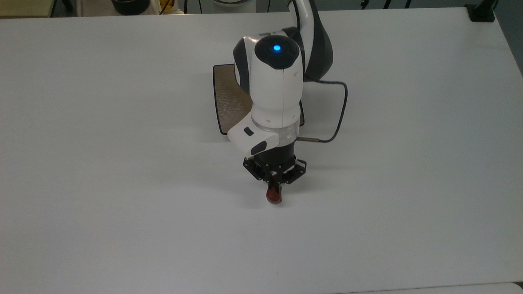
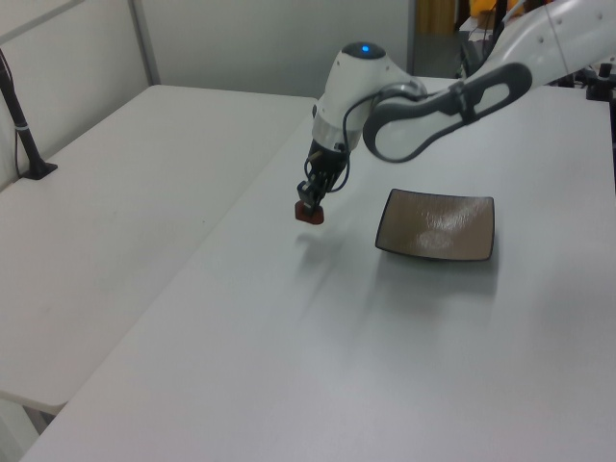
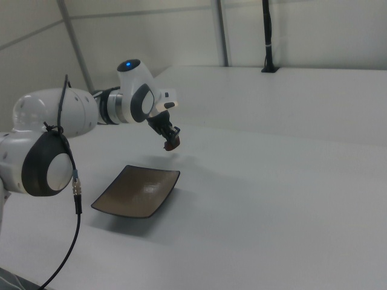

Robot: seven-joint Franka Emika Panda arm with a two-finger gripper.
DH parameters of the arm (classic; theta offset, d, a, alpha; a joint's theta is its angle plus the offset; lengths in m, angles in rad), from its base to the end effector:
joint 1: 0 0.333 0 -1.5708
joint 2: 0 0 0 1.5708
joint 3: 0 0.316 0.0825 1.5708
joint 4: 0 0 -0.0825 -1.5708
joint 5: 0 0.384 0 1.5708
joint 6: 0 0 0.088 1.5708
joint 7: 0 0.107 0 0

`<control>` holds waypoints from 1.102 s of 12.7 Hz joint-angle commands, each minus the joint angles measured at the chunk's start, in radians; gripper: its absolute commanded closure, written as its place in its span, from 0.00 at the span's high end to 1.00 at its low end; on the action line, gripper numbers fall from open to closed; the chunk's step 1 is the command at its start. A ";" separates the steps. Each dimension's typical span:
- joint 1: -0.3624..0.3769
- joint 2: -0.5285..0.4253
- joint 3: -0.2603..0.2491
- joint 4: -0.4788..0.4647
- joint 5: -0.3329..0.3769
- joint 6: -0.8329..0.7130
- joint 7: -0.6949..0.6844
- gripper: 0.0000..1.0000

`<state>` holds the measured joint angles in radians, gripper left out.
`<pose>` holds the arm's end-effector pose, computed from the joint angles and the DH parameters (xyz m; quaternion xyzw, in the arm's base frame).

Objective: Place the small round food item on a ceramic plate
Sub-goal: 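Close the gripper on the reddish-brown food item, then lift the food item and carry it over the ceramic plate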

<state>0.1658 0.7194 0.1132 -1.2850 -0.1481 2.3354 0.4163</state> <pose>0.7483 0.1874 0.3596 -0.9845 0.0460 -0.1661 0.0317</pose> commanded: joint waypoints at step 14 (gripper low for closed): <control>-0.017 -0.523 0.049 -0.543 0.004 -0.223 -0.295 1.00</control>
<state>0.1490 0.2259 0.1601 -1.8018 -0.1477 2.1152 0.1434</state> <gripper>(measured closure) 0.436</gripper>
